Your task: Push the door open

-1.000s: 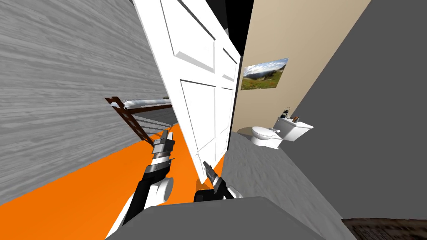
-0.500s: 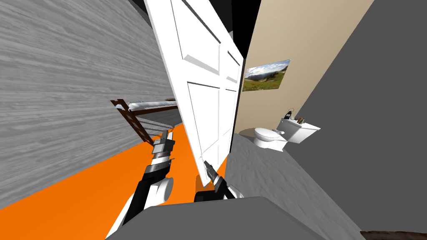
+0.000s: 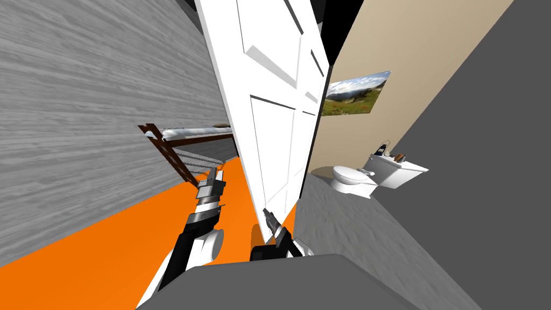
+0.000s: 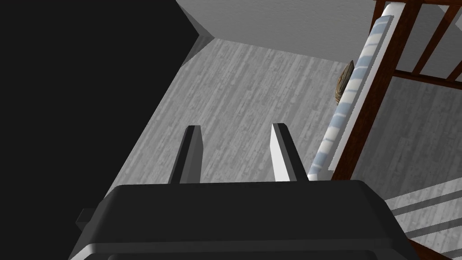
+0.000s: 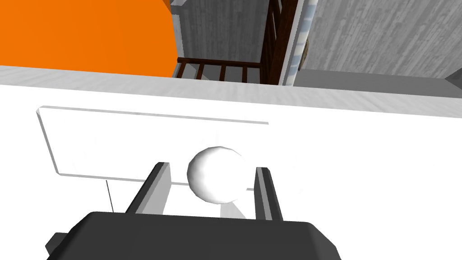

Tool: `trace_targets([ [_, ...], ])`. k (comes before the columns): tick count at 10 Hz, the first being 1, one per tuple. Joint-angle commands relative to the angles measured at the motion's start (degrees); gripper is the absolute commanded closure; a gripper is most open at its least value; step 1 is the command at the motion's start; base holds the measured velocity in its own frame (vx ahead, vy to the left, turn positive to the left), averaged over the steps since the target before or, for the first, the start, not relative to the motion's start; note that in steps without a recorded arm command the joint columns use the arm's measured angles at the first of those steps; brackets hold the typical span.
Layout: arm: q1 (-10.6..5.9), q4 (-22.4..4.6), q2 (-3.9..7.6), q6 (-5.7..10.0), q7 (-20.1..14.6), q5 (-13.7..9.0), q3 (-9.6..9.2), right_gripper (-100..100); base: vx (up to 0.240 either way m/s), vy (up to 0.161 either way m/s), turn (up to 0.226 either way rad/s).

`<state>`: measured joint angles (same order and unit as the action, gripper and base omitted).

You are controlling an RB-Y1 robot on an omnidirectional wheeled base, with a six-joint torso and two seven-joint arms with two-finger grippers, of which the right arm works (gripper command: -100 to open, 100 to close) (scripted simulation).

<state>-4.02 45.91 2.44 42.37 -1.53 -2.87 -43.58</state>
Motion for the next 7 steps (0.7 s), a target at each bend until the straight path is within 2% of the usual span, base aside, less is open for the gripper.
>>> trace_targets([
  [1,0.02,-0.03,0.04,0.03,-0.01,0.0,0.0,100,-0.02,-0.029,0.011],
  [5,0.02,-0.03,0.04,0.03,-0.01,0.0,0.0,100,-0.013,-0.013,-0.001],
  [7,-0.12,-0.28,0.36,0.0,0.2,-0.23,1.01,100,0.055,0.11,-0.027],
])
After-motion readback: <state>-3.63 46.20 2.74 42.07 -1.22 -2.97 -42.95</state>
